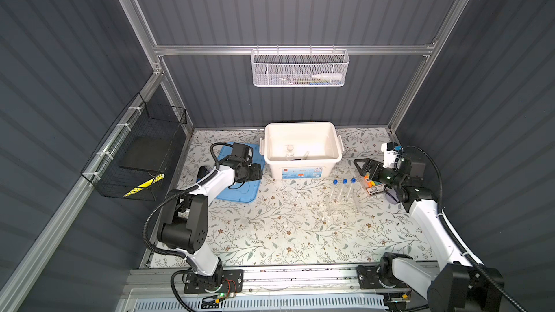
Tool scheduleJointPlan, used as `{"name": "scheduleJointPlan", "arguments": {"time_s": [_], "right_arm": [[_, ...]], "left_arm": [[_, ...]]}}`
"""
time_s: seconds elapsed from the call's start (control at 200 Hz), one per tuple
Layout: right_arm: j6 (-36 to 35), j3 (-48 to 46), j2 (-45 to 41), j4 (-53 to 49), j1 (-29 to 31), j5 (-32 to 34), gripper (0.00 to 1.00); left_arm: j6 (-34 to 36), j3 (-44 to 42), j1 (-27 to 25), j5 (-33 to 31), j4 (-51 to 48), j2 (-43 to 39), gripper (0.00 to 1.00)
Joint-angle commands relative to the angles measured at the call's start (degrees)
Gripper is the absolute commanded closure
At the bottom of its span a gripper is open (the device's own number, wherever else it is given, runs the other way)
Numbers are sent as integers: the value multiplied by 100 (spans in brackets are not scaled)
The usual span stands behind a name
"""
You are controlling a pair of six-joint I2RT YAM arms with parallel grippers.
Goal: Organize the chemistry lab equipment
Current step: 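Lower the left gripper to the blue lid edge nearest the bin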
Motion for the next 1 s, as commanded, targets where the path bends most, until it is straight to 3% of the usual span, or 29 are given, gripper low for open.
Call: {"name": "scheduleJointPlan", "arguments": {"time_s": [0.0, 0.485, 0.995], "right_arm": [[36, 101, -10, 81, -22, -79, 1], [-35, 35, -131, -31, -25, 27, 1], [-22, -22, -100, 4, -22, 11, 1]], "left_arm": [[-132, 351, -197, 22, 127, 291, 30], [-196, 1215, -597, 28, 286, 1133, 28], [-165, 246, -602, -568, -191, 531, 30]]}}
